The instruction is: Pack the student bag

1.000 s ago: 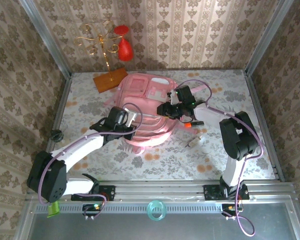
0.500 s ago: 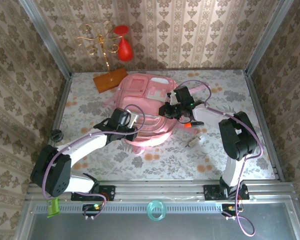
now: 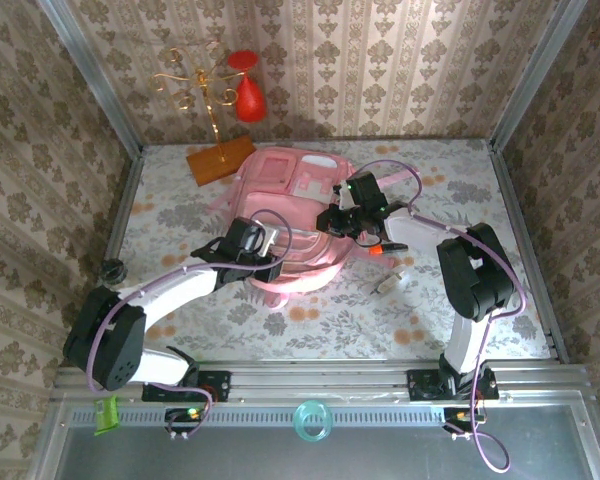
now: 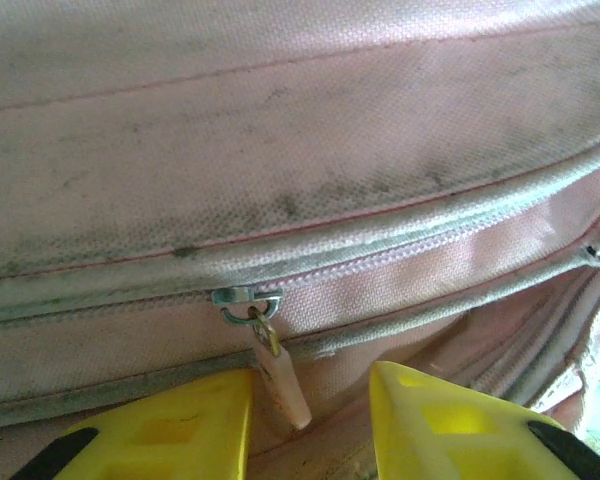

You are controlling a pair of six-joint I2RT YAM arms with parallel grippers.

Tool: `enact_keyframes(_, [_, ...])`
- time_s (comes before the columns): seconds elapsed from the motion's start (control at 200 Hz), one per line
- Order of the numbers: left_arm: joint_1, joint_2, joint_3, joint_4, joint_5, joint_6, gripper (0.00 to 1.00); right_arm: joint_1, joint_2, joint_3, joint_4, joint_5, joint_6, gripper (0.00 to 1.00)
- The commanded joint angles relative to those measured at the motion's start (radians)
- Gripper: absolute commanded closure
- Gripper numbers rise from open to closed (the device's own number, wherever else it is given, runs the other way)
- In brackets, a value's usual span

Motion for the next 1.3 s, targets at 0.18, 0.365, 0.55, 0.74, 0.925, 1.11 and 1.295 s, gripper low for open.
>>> enact_keyframes(0.18, [0.002,0.019,-0.02,0.077,-0.127,-0.045,0.72,0.017,-0.006,0.023,0.003,-0.002,-0.045,1.0])
enact_keyframes(0.365, [0.002,0.012,-0.026,0.08,-0.167,-0.031,0.85,0.014,-0.018,0.025,-0.019,0.0,-0.072,1.0])
enact_keyframes(0.55, [0.006,-0.026,-0.039,0.071,-0.17,-0.014,1.0,0.006,-0.033,0.021,-0.053,0.052,-0.103,1.0])
enact_keyframes(0.74, [0.051,-0.063,-0.034,0.001,-0.208,0.043,1.0,-0.003,-0.066,0.017,-0.133,0.208,-0.161,1.0])
enact_keyframes(0.925, [0.08,-0.076,-0.011,-0.071,-0.18,0.078,1.0,-0.009,-0.072,0.044,-0.201,0.294,-0.223,1.0])
enact_keyframes(1.11, [0.094,-0.102,-0.007,-0.124,-0.158,0.087,1.0,-0.053,-0.072,0.088,-0.265,0.243,-0.322,1.0])
enact_keyframes(1.295, [0.091,-0.151,-0.021,-0.134,-0.08,0.018,1.0,-0.112,-0.012,0.199,-0.377,0.164,-0.445,1.0])
